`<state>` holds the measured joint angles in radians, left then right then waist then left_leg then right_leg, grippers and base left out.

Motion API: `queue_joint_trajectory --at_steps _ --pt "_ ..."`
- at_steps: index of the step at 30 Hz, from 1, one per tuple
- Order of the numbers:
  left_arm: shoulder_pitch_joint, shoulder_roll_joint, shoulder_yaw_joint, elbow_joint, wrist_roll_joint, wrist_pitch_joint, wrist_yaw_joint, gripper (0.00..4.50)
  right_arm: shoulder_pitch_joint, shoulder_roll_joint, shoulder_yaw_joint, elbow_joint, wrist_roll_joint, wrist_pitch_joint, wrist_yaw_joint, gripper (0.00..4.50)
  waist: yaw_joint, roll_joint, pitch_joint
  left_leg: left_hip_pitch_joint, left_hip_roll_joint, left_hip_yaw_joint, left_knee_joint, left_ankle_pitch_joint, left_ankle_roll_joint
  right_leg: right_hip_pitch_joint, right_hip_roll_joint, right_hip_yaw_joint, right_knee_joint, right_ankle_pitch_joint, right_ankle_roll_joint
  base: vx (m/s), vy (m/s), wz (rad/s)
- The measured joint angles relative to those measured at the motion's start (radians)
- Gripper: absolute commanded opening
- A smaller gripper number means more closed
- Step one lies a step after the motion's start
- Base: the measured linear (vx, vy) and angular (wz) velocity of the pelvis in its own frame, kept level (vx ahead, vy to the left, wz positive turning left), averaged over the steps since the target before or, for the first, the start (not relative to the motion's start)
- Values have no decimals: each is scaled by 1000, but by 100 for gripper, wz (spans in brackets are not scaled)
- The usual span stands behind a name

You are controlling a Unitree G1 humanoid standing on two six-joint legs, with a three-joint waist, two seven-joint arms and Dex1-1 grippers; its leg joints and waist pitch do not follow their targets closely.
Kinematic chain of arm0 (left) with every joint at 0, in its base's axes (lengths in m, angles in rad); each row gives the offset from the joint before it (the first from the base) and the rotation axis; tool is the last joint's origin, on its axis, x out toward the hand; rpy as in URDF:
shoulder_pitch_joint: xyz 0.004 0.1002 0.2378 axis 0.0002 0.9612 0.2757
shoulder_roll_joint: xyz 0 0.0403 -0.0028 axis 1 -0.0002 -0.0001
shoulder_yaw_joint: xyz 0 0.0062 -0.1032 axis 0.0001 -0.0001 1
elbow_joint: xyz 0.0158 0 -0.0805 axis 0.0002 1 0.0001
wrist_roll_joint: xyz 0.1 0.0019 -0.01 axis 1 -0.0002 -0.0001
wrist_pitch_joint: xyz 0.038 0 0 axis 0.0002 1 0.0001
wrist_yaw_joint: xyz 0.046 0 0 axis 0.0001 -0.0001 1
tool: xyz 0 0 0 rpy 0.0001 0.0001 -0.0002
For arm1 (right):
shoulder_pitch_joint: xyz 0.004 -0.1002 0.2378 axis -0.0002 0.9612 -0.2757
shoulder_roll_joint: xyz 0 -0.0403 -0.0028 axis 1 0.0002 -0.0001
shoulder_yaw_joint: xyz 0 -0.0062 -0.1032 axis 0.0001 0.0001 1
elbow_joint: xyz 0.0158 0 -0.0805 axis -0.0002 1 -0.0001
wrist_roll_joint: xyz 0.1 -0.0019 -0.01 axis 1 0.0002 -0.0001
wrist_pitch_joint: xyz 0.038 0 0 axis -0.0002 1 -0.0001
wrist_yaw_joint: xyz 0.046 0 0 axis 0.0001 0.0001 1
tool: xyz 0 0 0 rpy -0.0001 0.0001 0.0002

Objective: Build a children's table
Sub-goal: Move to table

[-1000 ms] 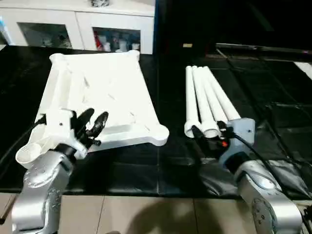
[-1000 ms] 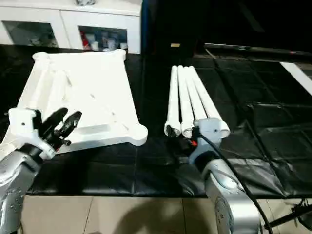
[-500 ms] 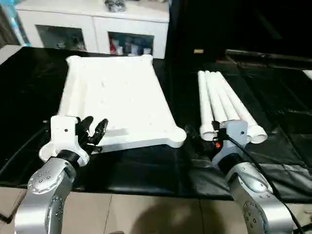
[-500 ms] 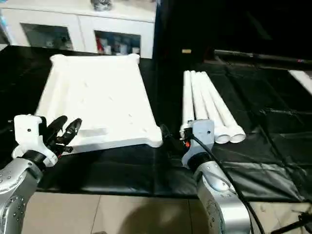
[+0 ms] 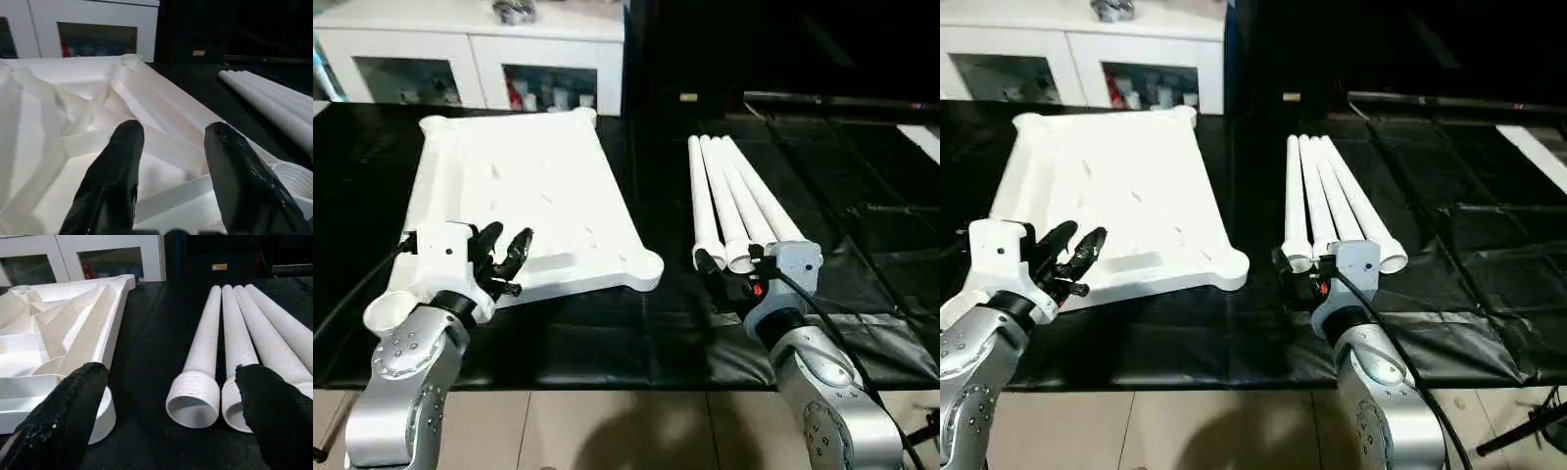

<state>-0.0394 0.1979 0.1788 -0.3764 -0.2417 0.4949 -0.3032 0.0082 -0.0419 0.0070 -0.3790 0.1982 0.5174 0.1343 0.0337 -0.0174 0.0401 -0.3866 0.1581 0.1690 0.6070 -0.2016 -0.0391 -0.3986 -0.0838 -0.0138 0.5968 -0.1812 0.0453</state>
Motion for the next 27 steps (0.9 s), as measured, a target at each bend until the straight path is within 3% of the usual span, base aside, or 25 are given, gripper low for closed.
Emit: queue_joint_trajectory --at_steps 4,5,6,8,9,10,11,12,13,14,15,16,17,19,20,21,22,24,25,27 --pt "0 1 -8 0 0 -1 -7 227 0 0 1 0 0 1 1 450 0 0 0 -1 4 1 0 1 -1 -1 5 1 -2 -1 -7 0 0 0" --pt "-1 0 -10 0 0 -1 -8 227 1 -1 1 0 0 1 1 450 3 -1 -1 2 8 12 0 0 0 -5 7 10 -1 -2 -7 19 11 -20" --pt "-1 0 -11 1 0 -1 -8 227 0 -2 1 0 0 1 0 450 11 -2 -2 6 14 32 4 -6 1 -12 15 31 1 -1 -6 19 11 -20" --pt "-3 -1 -16 1 0 -1 -8 227 4 -4 -1 0 0 1 -5 450 38 4 -2 3 9 30 33 -30 8 -14 38 90 0 0 10 12 44 -35" --pt "-3 -3 -24 1 0 0 -8 227 4 -9 -1 0 0 1 -6 450 52 2 -1 -2 -4 3 60 -52 19 -13 46 115 -2 3 19 18 110 -57" --pt "-8 -4 -39 1 4 0 -5 227 4 -18 -12 0 -3 1 -8 450 53 20 -7 -19 -21 -50 90 -67 45 -9 41 115 -5 7 25 5 185 -40" --pt "-8 -2 -41 0 8 0 1 227 4 -19 -15 0 -6 1 -9 450 51 29 -9 -22 -23 -63 94 -72 22 -6 36 112 -5 8 28 4 313 -41" --pt "-7 5 -41 2 19 2 13 227 6 -17 -12 0 -7 1 -8 450 42 26 -9 -22 -36 -57 94 -74 32 -1 24 110 -14 9 26 -5 242 -9" --pt "-6 14 -32 4 26 6 30 227 5 -8 -3 1 -8 1 -6 450 20 31 -6 -16 -46 -53 88 -70 50 -15 19 79 10 -13 -38 22 244 2" --pt "-6 16 -22 7 29 10 40 227 5 -3 16 1 -7 1 -1 450 11 34 -5 -16 -48 -52 86 -68 56 -18 20 43 45 -32 -72 23 116 3" --pt "-8 12 -10 7 29 12 49 227 5 -2 27 1 -7 1 4 450 7 34 -5 -16 -50 -52 84 -65 48 -10 26 15 52 -34 -76 6 195 7" --pt "-8 9 -4 7 29 12 56 227 2 -2 31 0 -7 1 6 450 6 31 -7 -17 -56 -52 80 -63 49 7 44 -10 51 -34 -75 -29 126 1" --pt "-6 5 0 7 28 12 58 227 -1 -4 32 0 -7 1 7 450 1 31 -7 -18 -57 -52 77 -59 52 17 54 -26 54 -47 -64 -60 154 0" --pt "-6 -10 5 6 20 14 67 227 -1 -11 34 1 -7 1 8 450 -2 27 -9 -18 -58 -48 60 -42 58 28 61 -30 78 -67 -37 -56 53 -2" --pt "-6 -11 5 5 20 18 70 227 -2 -13 34 1 -6 1 9 450 -2 22 -11 -19 -58 -47 55 -35 58 36 55 -24 68 -71 -37 -88 -10 -2" --pt "-6 -11 3 4 20 21 72 227 -4 -14 34 1 -6 1 9 450 -1 13 -13 -24 -58 -43 52 -32 59 48 41 -24 41 -87 -18 -88 -10 -2" --pt "1 -13 0 4 21 23 74 227 -9 -18 34 2 -5 2 10 450 4 9 -11 -23 -56 -42 40 -20 52 48 36 -33 36 -73 -29 -119 -62 -12" --pt "5 -11 -11 2 21 26 77 227 -9 -23 27 7 -5 2 11 450 10 2 -5 -8 -57 -30 16 -14 43 47 28 -33 32 -69 -29 -89 -71 -9" --pt "5 -10 -12 -4 21 25 78 227 -9 -25 21 12 -5 2 14 450 14 1 2 1 -55 -27 11 -13 41 49 27 -34 32 -69 -30 -92 -73 -2" --pt "5 -8 -7 -4 21 25 81 227 -10 -27 20 14 -5 2 17 450 12 2 7 6 -52 -28 11 -13 40 47 26 -42 31 -69 -30 -122 -57 -9"
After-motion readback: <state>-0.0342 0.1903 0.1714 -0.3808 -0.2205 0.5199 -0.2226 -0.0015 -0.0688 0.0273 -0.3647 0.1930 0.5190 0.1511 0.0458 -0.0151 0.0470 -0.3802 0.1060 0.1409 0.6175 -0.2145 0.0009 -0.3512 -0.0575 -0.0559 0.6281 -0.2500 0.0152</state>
